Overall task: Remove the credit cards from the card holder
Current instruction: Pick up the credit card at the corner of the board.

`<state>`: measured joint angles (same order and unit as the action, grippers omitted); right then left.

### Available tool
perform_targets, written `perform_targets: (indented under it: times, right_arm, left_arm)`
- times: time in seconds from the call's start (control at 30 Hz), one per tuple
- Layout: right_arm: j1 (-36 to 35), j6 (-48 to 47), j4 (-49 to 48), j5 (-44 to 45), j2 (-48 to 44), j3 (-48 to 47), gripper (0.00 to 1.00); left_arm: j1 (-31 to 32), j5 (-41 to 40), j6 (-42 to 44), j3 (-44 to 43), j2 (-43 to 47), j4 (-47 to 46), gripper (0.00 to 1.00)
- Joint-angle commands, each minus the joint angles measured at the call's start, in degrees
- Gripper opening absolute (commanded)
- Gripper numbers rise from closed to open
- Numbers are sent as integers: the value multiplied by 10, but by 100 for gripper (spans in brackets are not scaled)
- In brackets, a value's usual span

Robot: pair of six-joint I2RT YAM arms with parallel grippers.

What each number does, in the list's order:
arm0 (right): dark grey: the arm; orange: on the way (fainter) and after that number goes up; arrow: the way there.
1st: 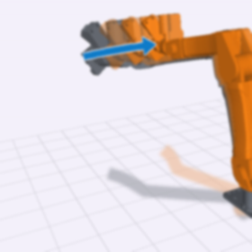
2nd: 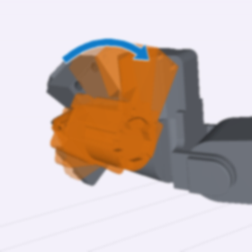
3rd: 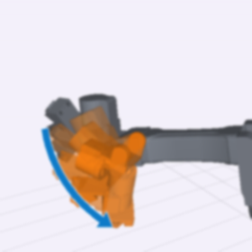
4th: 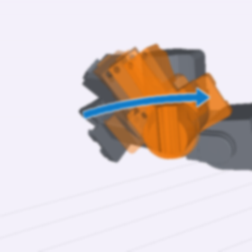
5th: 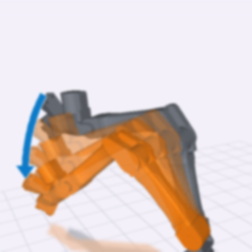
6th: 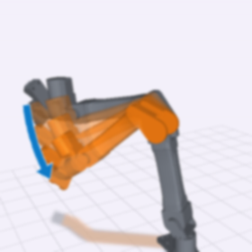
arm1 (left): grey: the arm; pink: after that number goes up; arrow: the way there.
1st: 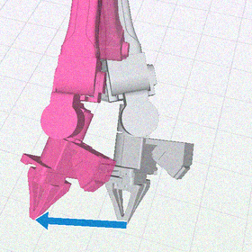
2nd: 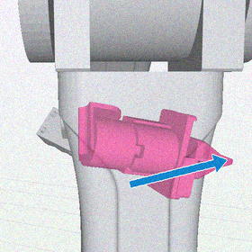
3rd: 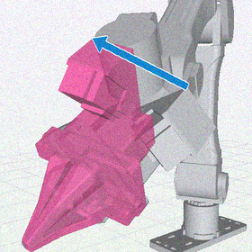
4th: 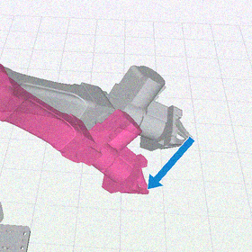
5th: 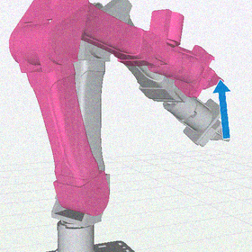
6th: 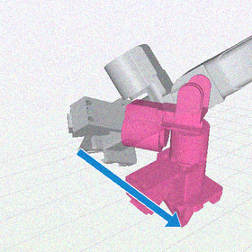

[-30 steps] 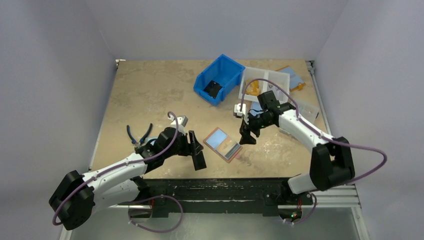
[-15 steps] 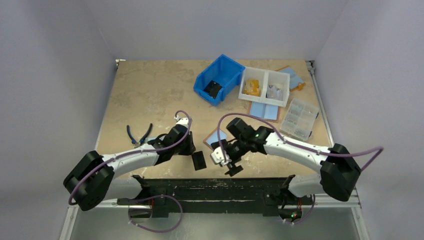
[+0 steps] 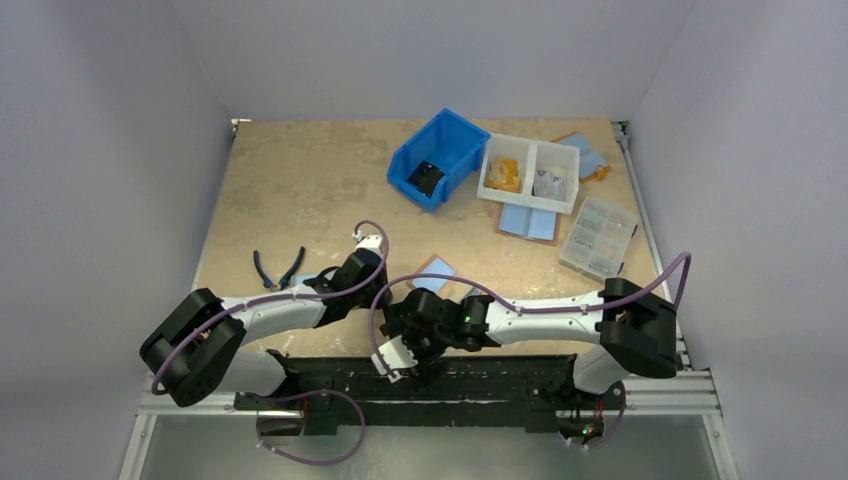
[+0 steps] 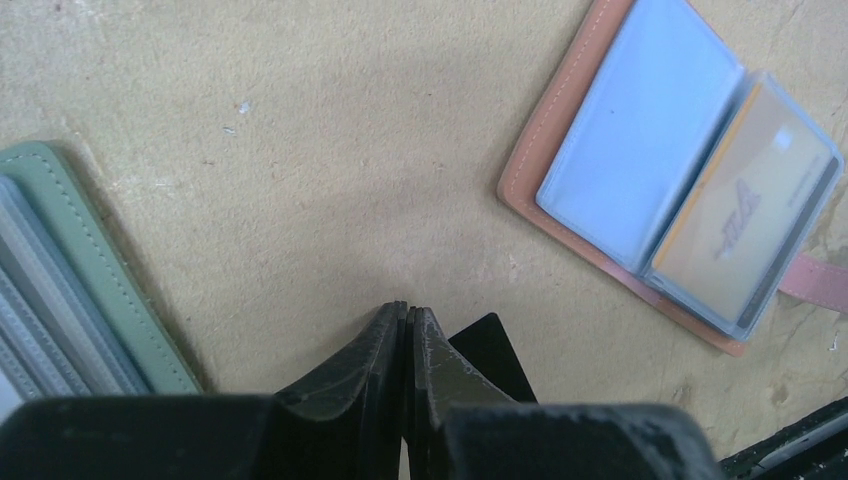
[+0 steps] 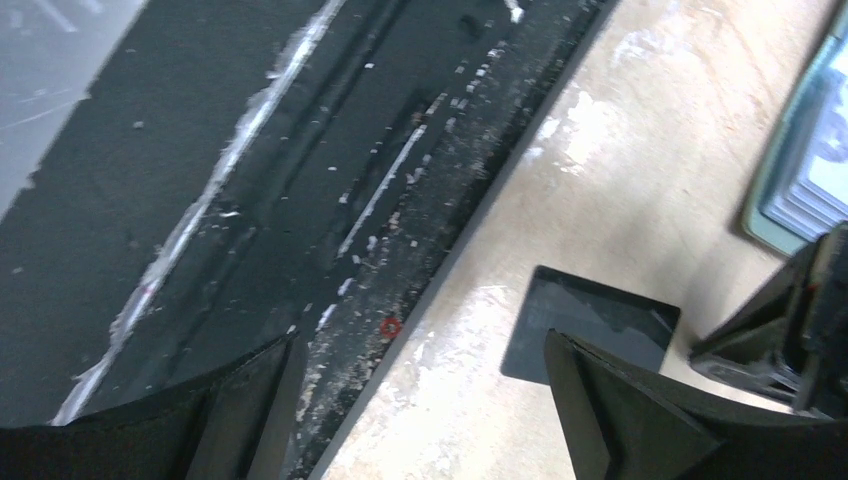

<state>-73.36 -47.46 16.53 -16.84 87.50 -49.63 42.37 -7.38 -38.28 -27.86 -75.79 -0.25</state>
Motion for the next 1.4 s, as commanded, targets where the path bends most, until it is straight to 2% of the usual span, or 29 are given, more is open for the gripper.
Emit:
perform_targets:
  times: [0.0, 0.3, 1.03, 1.2, 1.37]
  right_arm:
    - [-1, 32, -63, 66, -2, 5, 99]
    - [-20, 43, -92, 101, 19, 16, 99]
    - [-58, 45, -136, 184, 65, 29, 98]
    - [-68, 41, -144, 201, 74, 34, 94]
    - [-78, 40, -143, 212, 87, 31, 85]
  left_arm:
    - [-4, 41, 8, 7, -7, -25, 6]
    - [-3, 91, -36, 62, 30, -34, 3]
    - [24, 123, -85, 87, 63, -36, 1]
    - [31, 121, -98, 91, 71, -38, 0]
    - [32, 115, -110, 92, 83, -39, 0]
